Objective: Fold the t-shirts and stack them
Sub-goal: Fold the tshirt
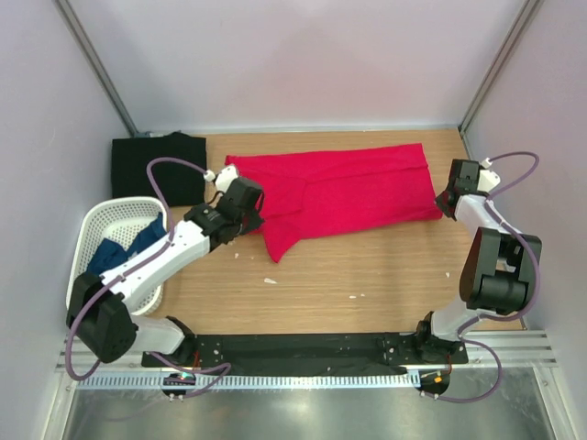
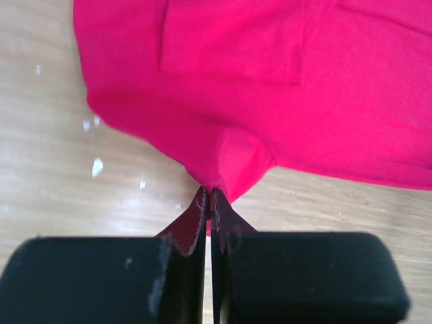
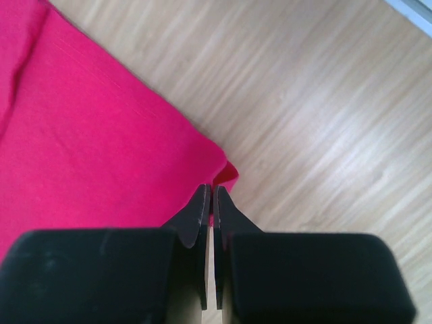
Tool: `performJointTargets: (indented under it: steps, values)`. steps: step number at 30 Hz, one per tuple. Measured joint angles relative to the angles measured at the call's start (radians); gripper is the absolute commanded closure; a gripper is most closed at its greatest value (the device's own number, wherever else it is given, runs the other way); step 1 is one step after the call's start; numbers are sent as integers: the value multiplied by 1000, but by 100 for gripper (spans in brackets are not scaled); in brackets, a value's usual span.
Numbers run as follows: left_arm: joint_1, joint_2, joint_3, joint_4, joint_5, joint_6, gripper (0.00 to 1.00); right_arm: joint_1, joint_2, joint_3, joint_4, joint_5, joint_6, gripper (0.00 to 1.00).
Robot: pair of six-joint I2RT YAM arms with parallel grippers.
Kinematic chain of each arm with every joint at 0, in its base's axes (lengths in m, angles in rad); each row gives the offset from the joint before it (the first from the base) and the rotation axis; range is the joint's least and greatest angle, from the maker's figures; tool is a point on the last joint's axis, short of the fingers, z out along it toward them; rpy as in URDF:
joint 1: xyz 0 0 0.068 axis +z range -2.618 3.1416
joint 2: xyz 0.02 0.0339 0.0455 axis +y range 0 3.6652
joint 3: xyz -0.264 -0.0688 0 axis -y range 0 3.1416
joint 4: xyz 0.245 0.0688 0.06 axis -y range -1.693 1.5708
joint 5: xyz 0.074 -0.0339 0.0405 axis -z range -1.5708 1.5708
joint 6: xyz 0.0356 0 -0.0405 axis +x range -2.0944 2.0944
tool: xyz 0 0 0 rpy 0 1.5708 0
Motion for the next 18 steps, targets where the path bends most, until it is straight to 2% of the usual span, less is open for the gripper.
performJointTargets:
  steps: [7,18]
  values:
    - [34,165,201,79,-37,179,100,0,107,138,0,-13,-3,99]
    - [112,390,478,179,-25,361,100,0,256,295,0,-35,-3,99]
